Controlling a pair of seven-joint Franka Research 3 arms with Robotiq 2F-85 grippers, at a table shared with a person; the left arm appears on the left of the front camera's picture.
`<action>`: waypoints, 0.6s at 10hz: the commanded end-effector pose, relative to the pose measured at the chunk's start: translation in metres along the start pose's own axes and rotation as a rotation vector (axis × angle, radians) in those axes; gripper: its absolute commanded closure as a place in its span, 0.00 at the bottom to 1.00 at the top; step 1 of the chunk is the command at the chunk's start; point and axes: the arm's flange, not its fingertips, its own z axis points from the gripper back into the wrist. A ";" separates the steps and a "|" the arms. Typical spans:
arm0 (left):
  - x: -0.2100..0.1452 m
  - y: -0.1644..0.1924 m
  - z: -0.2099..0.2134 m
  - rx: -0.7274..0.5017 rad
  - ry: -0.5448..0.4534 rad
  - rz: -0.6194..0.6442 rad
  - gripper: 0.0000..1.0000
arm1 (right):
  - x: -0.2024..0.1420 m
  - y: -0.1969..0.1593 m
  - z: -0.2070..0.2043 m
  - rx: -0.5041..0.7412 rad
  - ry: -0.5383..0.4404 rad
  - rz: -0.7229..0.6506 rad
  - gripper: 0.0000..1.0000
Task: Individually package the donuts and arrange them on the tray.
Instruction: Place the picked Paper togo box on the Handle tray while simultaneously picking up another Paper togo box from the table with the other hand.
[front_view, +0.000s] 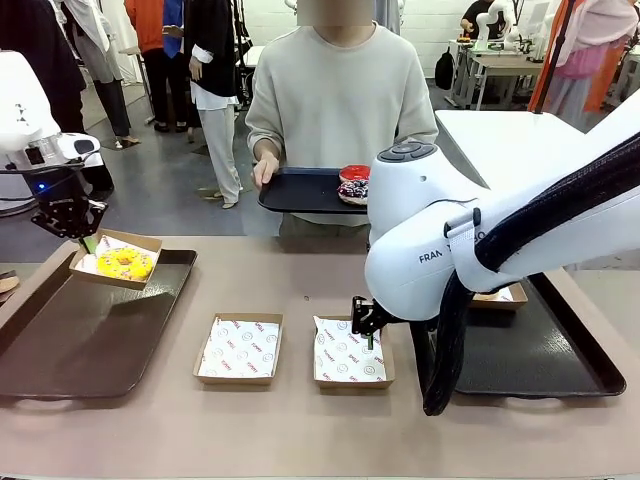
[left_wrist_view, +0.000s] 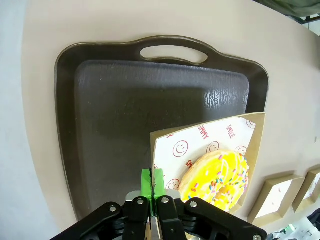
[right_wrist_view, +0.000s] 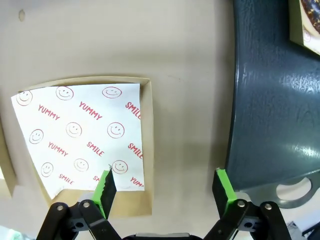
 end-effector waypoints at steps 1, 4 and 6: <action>0.011 -0.005 -0.001 -0.004 0.021 0.012 0.99 | 0.002 0.000 -0.010 0.038 -0.014 -0.026 0.00; 0.023 -0.011 -0.014 0.014 0.010 -0.026 0.99 | 0.007 0.001 -0.021 0.061 -0.019 -0.041 0.00; 0.028 -0.013 -0.023 0.021 0.001 -0.053 0.99 | 0.007 0.001 -0.028 0.071 -0.007 -0.037 0.00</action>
